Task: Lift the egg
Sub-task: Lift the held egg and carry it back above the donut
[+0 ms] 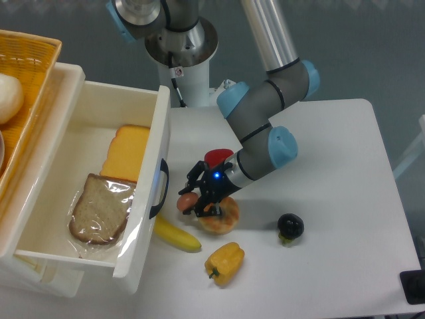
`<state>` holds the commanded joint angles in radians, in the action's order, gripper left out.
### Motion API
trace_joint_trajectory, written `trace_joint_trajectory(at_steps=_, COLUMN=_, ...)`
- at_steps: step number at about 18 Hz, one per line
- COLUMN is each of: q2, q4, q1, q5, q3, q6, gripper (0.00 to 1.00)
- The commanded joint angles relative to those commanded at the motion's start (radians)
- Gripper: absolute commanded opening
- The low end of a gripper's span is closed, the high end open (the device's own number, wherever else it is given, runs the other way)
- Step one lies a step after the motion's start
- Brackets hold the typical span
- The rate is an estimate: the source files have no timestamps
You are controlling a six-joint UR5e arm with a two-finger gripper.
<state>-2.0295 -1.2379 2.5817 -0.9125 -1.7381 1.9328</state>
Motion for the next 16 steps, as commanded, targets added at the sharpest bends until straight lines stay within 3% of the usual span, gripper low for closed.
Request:
trace_joint_trajectory(at_steps=6, q2=0.04, q4=0.0, q1=-0.014, q5=-0.153, q3=0.097, q6=-0.002, gripper=0.07)
trace_joint_trajectory(at_steps=12, q2=0.077, q4=-0.002, q1=-0.012, q5=-0.225, q3=0.17, q6=-0.053, gripper=0.07)
trace_joint_trajectory(at_steps=16, q2=0.103, q4=-0.005, q1=-0.015, q5=-0.379, q3=0.219, q6=-0.09, gripper=0.07)
